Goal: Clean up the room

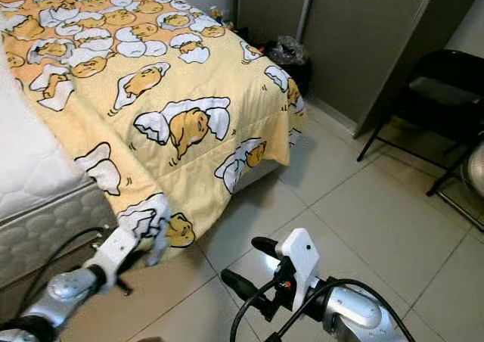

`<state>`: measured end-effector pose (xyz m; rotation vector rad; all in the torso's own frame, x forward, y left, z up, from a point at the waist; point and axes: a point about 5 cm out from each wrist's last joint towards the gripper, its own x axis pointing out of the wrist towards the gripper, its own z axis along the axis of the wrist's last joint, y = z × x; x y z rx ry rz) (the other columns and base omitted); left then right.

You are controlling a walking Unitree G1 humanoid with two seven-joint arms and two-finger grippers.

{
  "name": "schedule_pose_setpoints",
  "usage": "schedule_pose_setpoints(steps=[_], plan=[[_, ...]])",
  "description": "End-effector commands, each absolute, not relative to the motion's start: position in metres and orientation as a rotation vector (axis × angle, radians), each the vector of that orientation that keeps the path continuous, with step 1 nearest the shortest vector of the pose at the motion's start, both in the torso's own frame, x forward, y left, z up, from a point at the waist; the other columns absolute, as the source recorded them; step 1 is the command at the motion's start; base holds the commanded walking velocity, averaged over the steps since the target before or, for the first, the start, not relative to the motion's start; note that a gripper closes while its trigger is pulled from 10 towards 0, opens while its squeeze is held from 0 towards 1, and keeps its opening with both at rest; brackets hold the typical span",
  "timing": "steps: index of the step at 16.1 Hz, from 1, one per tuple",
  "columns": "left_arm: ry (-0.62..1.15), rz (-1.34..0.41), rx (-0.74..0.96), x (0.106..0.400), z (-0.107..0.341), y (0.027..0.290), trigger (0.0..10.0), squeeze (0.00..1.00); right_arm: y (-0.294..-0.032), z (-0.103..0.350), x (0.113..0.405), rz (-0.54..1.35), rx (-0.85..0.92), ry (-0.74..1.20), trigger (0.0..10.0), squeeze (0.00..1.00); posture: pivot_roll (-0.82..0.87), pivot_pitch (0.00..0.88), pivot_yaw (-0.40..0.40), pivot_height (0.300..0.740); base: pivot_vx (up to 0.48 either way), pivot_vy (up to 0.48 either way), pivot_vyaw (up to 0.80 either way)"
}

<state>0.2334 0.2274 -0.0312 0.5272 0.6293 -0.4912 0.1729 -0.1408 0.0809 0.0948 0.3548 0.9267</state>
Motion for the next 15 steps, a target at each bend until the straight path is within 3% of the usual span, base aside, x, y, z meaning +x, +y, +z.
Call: schedule_pose_setpoints(steps=[1, 3, 6, 9, 10, 11, 15], plan=[[0.663, -0.519, 0.613, 0.223, -0.038, 0.232, 10.0, 0.00, -0.142, 0.078, 0.171, 0.917, 0.092, 0.367, 10.0, 0.00, -0.11, 0.039, 0.009, 0.740, 0.000, 0.000, 0.00], [0.753, -0.475, 0.582, 0.206, -0.044, 0.250, 10.0, 0.00, -0.143, 0.076, 0.168, 0.913, 0.095, 0.376, 10.0, 0.00, -0.11, 0.042, 0.011, 0.740, 0.000, 0.000, 0.00], [0.862, -0.521, 0.707, 0.170, -0.062, 0.261, 10.0, 0.00, -0.144, 0.076, 0.169, 0.909, 0.094, 0.373, 10.0, 0.00, -0.10, 0.042, 0.009, 0.740, 0.000, 0.000, 0.00], [0.896, -0.461, 0.665, 0.165, -0.067, 0.258, 10.0, 0.00, -0.146, 0.076, 0.171, 0.907, 0.092, 0.372, 10.0, 0.00, -0.10, 0.041, 0.002, 0.740, 0.000, 0.000, 0.00], [0.888, -0.351, 0.507, 0.171, -0.067, 0.253, 10.0, 0.89, -0.147, 0.075, 0.171, 0.907, 0.091, 0.375, 10.0, 0.00, -0.10, 0.042, 0.001, 0.740, 0.000, 0.000, 0.00], [0.860, -0.238, 0.301, 0.184, -0.065, 0.243, 10.0, 1.00, -0.147, 0.074, 0.172, 0.906, 0.090, 0.378, 10.0, 0.00, -0.10, 0.043, 0.000, 0.740, 0.000, 0.000, 0.00], [0.818, -0.169, 0.133, 0.197, -0.053, 0.258, 10.0, 1.00, -0.147, 0.073, 0.172, 0.902, 0.091, 0.378, 10.0, 0.00, -0.10, 0.046, -0.001, 0.740, 0.000, 0.000, 0.00]])
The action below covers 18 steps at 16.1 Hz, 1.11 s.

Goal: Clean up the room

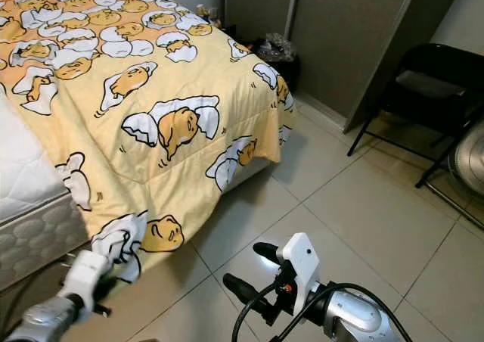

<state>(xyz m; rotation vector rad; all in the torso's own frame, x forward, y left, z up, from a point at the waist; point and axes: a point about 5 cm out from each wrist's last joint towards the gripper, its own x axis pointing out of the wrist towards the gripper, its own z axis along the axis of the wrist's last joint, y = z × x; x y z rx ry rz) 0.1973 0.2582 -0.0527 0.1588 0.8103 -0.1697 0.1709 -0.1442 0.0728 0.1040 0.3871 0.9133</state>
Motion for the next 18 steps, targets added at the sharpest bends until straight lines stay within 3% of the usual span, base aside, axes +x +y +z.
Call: schedule_pose_setpoints(steps=[1, 5, 9, 12, 14, 15, 18], plan=[[0.808, -0.179, 0.124, 0.199, -0.052, 0.257, 10.0, 1.00, -0.148, 0.073, 0.173, 0.898, 0.094, 0.377, 10.0, 0.00, -0.10, 0.047, -0.002, 0.740, 0.000, 0.000, 0.00], [0.709, -0.291, 0.134, 0.214, -0.041, 0.247, 10.0, 1.00, -0.149, 0.073, 0.175, 0.875, 0.105, 0.372, 10.0, 0.00, -0.09, 0.047, 0.005, 0.740, 0.000, 0.000, 0.00], [0.707, -0.370, 0.173, 0.203, -0.041, 0.253, 10.0, 1.00, -0.146, 0.070, 0.175, 0.872, 0.113, 0.371, 10.0, 0.00, -0.08, 0.048, 0.015, 0.740, 0.000, 0.000, 0.00], [0.398, -0.325, 0.167, 0.236, -0.007, 0.244, 10.0, 1.00, -0.150, 0.077, 0.193, 0.733, 0.125, 0.275, 10.0, 0.00, -0.06, 0.044, 0.016, 0.740, 0.000, 0.000, 0.00], [-0.014, -0.305, 0.161, 0.273, 0.062, 0.202, 10.0, 1.00, -0.154, 0.096, 0.218, 0.560, 0.121, 0.128, 10.0, 0.00, -0.06, 0.028, 0.008, 0.740, 0.000, 0.000, 0.00], [-0.123, -0.245, 0.100, 0.284, 0.090, 0.186, 10.0, 1.00, -0.152, 0.101, 0.224, 0.512, 0.112, 0.083, 10.0, 0.00, -0.06, 0.022, 0.005, 0.740, 0.000, 0.000, 0.00], [-0.185, -0.039, -0.120, 0.304, 0.124, 0.172, 10.0, 1.00, -0.156, 0.112, 0.241, 0.358, 0.052, -0.015, 10.0, 0.00, -0.06, 0.000, -0.003, 0.740, 0.000, 0.000, 0.00]])
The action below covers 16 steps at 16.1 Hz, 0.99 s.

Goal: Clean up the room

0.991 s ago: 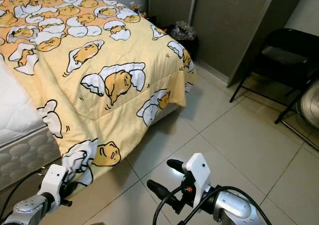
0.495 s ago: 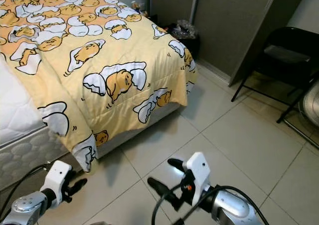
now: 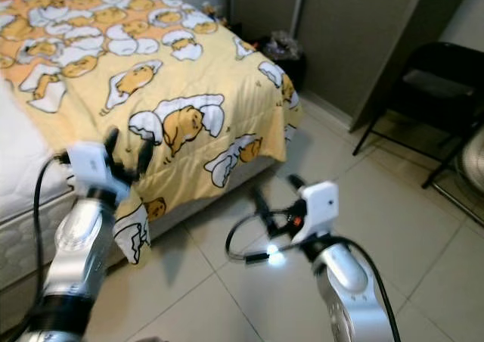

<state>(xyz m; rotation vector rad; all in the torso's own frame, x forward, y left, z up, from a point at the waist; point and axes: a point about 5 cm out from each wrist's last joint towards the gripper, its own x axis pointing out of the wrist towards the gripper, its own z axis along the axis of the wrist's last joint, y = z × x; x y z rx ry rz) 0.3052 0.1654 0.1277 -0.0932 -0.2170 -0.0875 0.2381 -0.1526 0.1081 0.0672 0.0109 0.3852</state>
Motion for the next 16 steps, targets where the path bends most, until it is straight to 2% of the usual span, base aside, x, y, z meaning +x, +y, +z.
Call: schedule_pose_setpoints(steps=[1, 5, 6, 12, 16], plan=[[-0.175, -0.003, -0.142, 0.306, 0.125, 0.171, 10.0, 1.00, -0.156, 0.113, 0.244, 0.338, 0.041, -0.026, 10.0, 0.00, -0.06, 0.000, -0.002, 0.740, 0.000, 0.000, 0.00], [-0.110, 0.070, -0.092, 0.303, 0.118, 0.171, 10.0, 1.00, -0.160, 0.116, 0.261, 0.261, 0.003, -0.056, 10.0, 0.00, -0.05, 0.000, -0.003, 0.740, 0.000, 0.000, 0.00], [-0.094, 0.080, 0.010, 0.302, 0.119, 0.170, 10.0, 0.00, -0.166, 0.113, 0.270, 0.209, 0.037, -0.040, 10.0, 0.00, -0.04, 0.000, -0.013, 0.740, 0.000, 0.000, 0.57], [-0.077, 0.096, 0.067, 0.305, 0.120, 0.168, 10.0, 0.00, -0.166, 0.100, 0.279, 0.189, 0.038, -0.025, 10.0, 0.00, -0.01, 0.000, -0.023, 0.740, 0.000, 0.000, 0.50], [-0.052, 0.012, 0.075, 0.311, 0.119, 0.150, 10.0, 0.00, -0.165, 0.098, 0.280, 0.190, 0.042, -0.037, 10.0, 0.00, -0.02, 0.000, -0.015, 0.740, 0.000, 0.000, 0.47]])
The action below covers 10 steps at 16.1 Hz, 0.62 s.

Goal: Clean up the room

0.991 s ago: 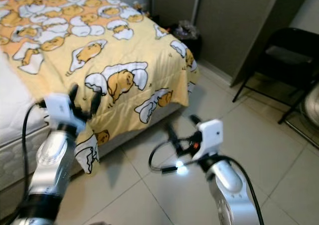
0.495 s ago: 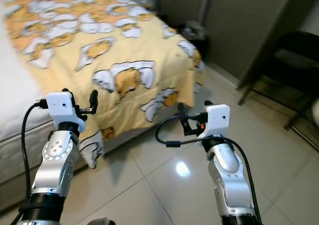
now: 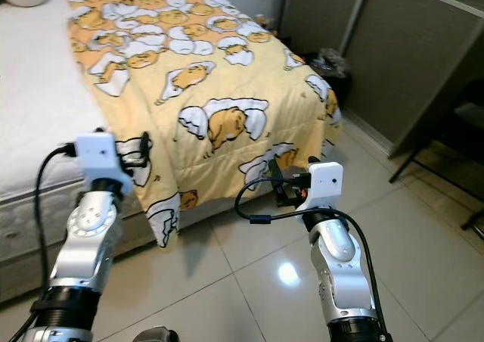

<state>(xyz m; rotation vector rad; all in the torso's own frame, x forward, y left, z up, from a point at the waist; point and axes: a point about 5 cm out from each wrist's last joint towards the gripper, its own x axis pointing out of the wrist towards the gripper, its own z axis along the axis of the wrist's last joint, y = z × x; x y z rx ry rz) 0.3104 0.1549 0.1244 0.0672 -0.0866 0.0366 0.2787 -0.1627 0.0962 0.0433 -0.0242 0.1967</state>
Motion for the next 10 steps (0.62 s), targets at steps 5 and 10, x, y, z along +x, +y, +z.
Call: schedule_pose_setpoints(steps=[5, 10], plan=[[-0.018, -0.127, -0.014, 0.302, 0.105, 0.132, 10.0, 0.00, -0.170, 0.092, 0.268, 0.153, 0.066, -0.028, 10.0, 0.00, -0.06, 0.000, -0.008, 0.740, 0.000, 0.000, 0.45], [-0.033, -0.118, -0.002, 0.284, 0.106, 0.143, 10.0, 0.00, -0.178, 0.084, 0.249, 0.145, 0.036, 0.015, 10.0, 0.00, -0.05, 0.000, -0.022, 0.740, 0.000, 0.000, 0.45]])
